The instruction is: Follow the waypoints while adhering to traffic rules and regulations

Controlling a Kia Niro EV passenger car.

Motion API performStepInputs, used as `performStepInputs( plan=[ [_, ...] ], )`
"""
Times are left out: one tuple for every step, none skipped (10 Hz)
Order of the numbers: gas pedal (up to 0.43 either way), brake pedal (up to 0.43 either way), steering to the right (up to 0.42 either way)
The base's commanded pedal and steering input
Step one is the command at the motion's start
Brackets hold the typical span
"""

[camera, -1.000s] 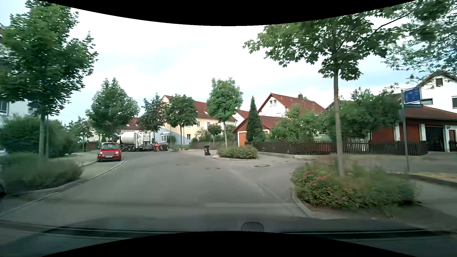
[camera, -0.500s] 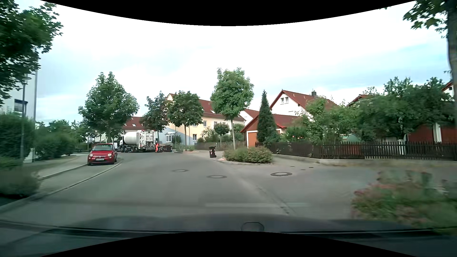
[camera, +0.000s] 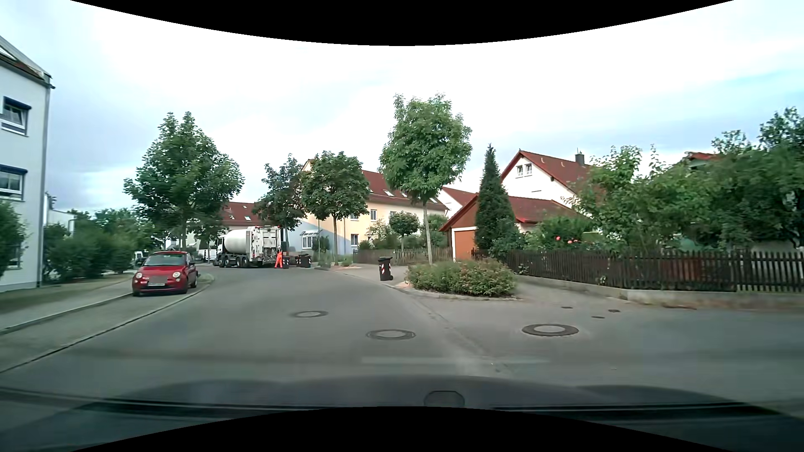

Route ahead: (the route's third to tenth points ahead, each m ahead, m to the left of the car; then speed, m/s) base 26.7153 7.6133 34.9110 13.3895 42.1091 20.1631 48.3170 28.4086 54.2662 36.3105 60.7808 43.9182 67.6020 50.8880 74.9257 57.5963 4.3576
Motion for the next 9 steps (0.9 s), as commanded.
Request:
performStepInputs(
  plan=[
    [0.0, 0.0, -0.074],
    [0.0, 0.0, -0.074],
    [0.0, 0.0, -0.074],
    [0.0, 0.0, -0.074],
    [0.0, 0.0, -0.077],
    [0.02, 0.0, -0.083],
    [0.02, 0.0, -0.088],
    [0.02, 0.0, -0.096],
    [0.02, 0.0, -0.102]
  ],
)
